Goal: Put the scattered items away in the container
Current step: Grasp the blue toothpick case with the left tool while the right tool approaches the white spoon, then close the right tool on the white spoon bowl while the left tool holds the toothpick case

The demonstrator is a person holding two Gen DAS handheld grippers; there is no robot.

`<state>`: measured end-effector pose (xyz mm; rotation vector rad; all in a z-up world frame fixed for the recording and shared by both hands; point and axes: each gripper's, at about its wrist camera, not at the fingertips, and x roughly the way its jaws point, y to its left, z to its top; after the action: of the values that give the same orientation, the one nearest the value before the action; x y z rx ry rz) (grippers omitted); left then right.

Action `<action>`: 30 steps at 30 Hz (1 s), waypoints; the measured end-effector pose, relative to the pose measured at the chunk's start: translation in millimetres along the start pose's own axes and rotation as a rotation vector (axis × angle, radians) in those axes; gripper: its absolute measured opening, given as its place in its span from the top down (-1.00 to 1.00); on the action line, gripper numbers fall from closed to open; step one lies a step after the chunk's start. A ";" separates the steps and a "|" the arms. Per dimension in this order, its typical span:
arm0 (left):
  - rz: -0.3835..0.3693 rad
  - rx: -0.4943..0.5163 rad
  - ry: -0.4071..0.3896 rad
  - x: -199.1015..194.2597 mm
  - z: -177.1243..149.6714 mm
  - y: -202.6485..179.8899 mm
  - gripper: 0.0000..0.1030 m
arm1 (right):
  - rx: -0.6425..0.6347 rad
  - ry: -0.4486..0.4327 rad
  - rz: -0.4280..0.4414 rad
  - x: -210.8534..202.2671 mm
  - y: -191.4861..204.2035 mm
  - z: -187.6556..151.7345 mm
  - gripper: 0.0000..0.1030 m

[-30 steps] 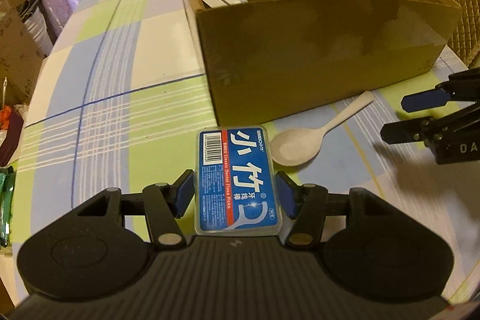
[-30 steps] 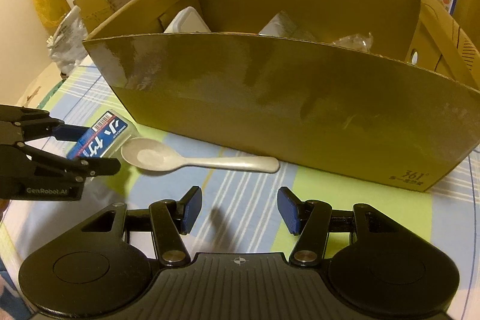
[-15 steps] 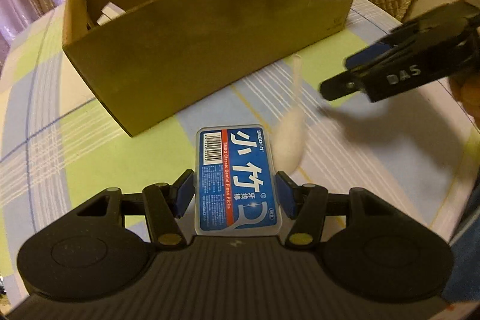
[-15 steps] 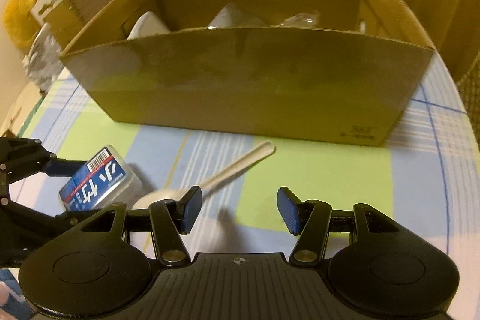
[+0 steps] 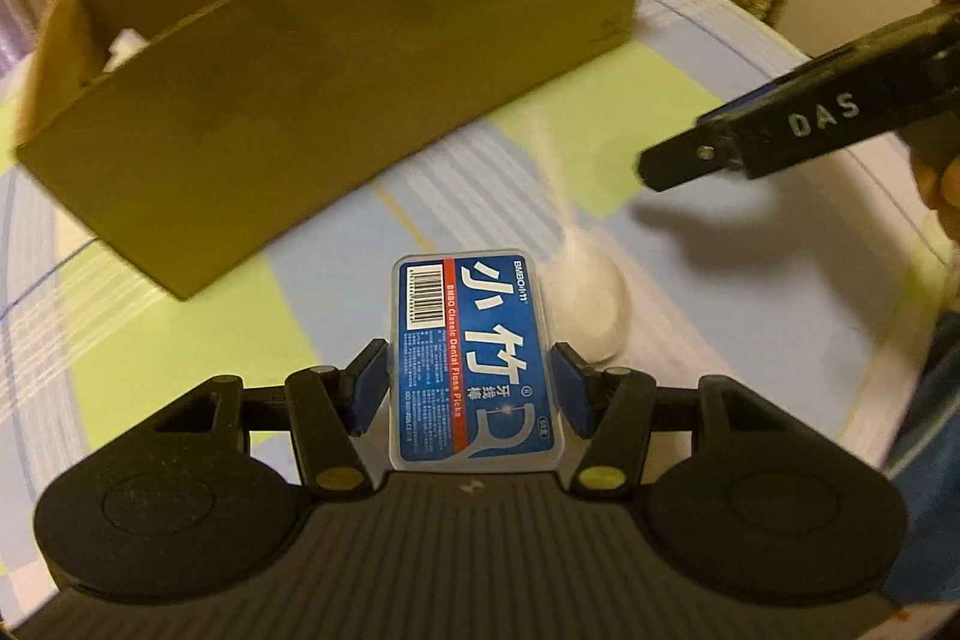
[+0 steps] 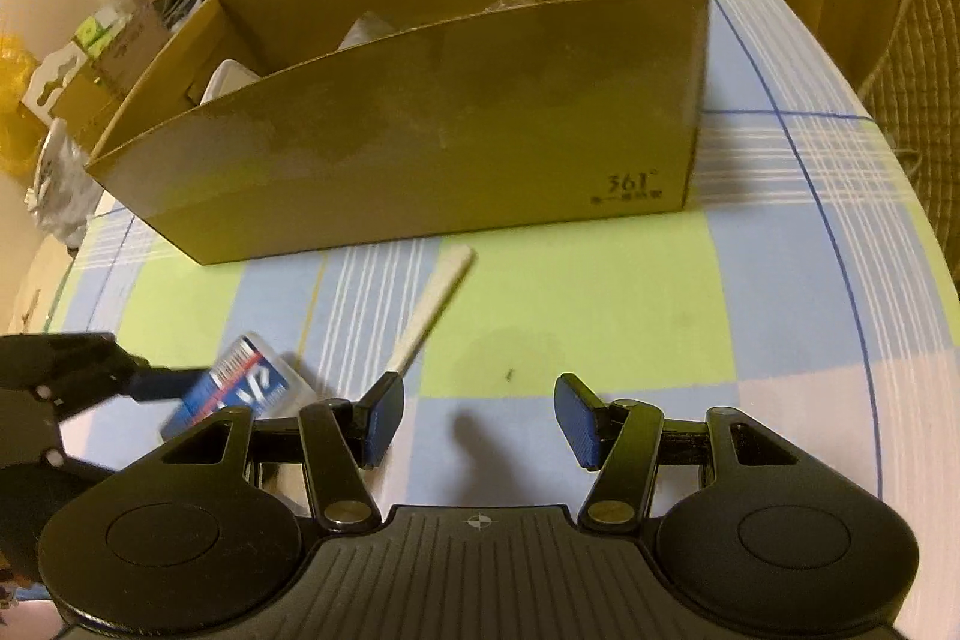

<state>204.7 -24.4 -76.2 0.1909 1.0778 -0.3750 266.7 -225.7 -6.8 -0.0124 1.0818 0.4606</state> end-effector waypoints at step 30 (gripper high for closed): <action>0.107 -0.244 0.013 -11.2 -11.7 39.7 -0.03 | 0.056 0.105 0.075 35.5 34.4 -11.3 -0.05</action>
<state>205.9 18.3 -72.9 0.0337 1.1110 -0.1444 258.2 -184.5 -35.1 0.0541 1.2009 0.5016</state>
